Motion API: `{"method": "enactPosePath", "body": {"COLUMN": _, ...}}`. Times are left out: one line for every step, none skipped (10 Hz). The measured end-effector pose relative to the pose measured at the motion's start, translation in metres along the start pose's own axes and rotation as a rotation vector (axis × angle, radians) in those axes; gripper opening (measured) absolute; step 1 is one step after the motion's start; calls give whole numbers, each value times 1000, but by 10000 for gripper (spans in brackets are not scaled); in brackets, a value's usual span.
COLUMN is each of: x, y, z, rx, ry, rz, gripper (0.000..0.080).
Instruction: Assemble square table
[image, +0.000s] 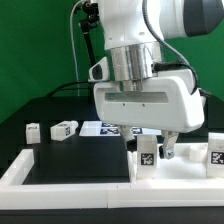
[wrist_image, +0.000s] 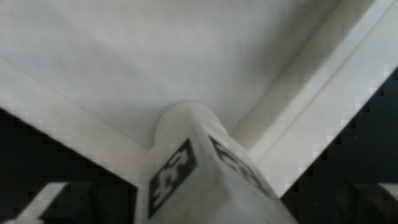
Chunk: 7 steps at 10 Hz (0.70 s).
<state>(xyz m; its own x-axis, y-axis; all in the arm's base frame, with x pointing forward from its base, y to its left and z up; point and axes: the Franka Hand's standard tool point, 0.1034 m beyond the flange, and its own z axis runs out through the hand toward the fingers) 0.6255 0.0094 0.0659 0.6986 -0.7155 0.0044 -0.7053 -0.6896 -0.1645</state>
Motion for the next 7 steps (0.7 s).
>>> {"method": "enactPosePath", "body": {"x": 0, "y": -4, "z": -2, "rx": -42, "ry": 20, "rz": -330, "gripper": 648}}
{"method": "enactPosePath", "body": {"x": 0, "y": -5, "z": -2, "rx": -47, "ry": 20, "rz": -437, "gripper": 648}}
{"method": "enactPosePath", "body": {"x": 0, "y": -4, "z": -2, "rx": -46, "ry": 20, "rz": -401, "gripper": 620}}
{"method": "enactPosePath", "body": {"x": 0, "y": -4, "z": -2, "rx": -47, "ry": 20, "rz": -394, "gripper": 620}}
{"method": "enactPosePath", "body": {"x": 0, "y": -4, "z": -2, "rx": -46, "ry": 20, "rz": -379, "gripper": 442}}
{"method": "enactPosePath", "body": {"x": 2, "y": -1, "z": -2, "rx": -49, "ry": 23, "rz": -292, "gripper": 291}}
{"method": "enactPosePath", "body": {"x": 2, "y": 0, "z": -2, "rx": -49, "ry": 25, "rz": -218, "gripper": 291}}
